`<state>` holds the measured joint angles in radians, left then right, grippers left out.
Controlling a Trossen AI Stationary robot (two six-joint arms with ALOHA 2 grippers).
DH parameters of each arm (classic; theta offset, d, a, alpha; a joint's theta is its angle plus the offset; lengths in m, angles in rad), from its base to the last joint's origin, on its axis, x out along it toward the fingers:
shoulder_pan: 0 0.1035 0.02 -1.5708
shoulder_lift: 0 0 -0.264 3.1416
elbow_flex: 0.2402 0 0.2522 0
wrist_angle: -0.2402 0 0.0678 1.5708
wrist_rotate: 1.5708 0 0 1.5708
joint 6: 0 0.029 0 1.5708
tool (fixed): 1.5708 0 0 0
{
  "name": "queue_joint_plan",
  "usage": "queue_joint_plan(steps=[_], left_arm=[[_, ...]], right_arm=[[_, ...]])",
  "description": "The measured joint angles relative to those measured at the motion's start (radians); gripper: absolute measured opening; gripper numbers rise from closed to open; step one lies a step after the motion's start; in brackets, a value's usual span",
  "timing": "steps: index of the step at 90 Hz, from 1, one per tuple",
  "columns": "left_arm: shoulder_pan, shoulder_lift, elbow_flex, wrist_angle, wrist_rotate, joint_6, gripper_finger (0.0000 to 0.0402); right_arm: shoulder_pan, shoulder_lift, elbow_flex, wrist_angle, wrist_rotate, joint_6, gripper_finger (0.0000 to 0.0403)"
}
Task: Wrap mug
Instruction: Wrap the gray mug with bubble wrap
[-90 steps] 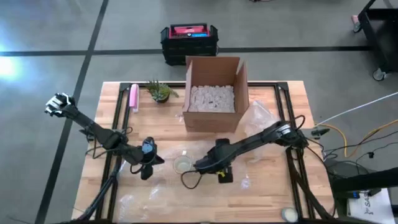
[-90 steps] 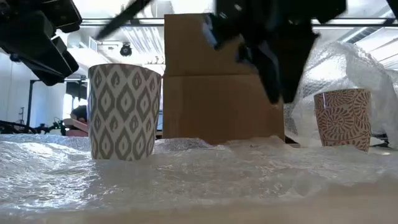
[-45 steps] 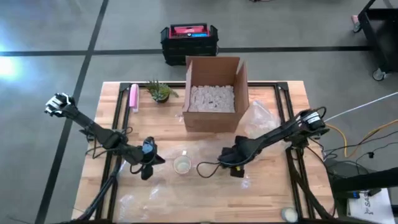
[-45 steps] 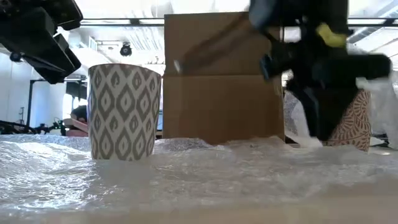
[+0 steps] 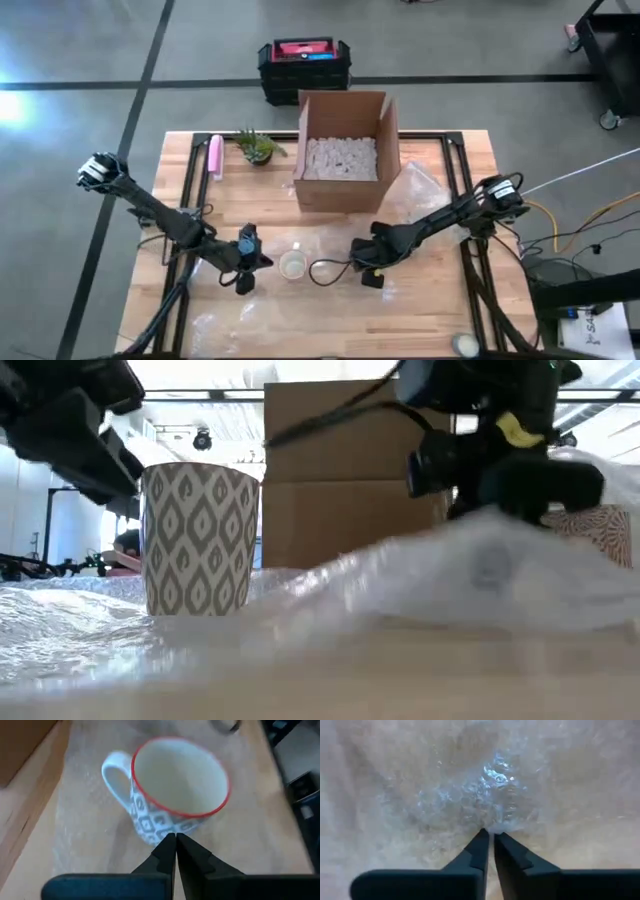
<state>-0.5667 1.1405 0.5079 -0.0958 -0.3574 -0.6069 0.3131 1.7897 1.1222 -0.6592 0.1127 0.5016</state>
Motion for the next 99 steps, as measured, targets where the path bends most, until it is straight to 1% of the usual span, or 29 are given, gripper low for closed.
queue_joint_plan(steps=[10,24,40,51,69,77,87,99], left_arm=[[0.000,0.062,0.000,0.010,-0.001,0.001,0.0000],[0.001,0.129,0.000,0.040,-0.001,0.001,0.0000],[0.001,0.167,0.000,0.084,0.000,0.015,0.0000],[0.001,0.166,0.000,0.095,0.001,0.025,0.0000],[0.001,0.156,0.000,0.106,0.001,0.030,0.0000],[0.001,0.149,0.001,0.101,0.001,0.030,0.0000],[0.001,0.128,0.026,0.071,0.009,0.031,0.0000],[0.001,0.088,0.079,-0.044,0.010,0.045,0.0000]], right_arm=[[0.004,0.000,0.071,0.033,0.004,-0.057,0.0011],[0.005,0.000,0.158,0.130,0.020,-0.141,0.0003],[0.005,0.000,0.247,0.227,0.083,-0.241,0.0001],[0.005,0.000,0.290,0.310,0.106,-0.319,0.0000],[0.005,0.020,0.295,0.565,0.107,-0.427,0.0000],[0.003,0.063,0.293,0.618,0.096,-0.442,0.0000],[0.002,0.126,0.291,0.630,0.096,-0.441,0.0000],[0.001,0.186,0.291,0.644,0.099,-0.423,0.0000]])
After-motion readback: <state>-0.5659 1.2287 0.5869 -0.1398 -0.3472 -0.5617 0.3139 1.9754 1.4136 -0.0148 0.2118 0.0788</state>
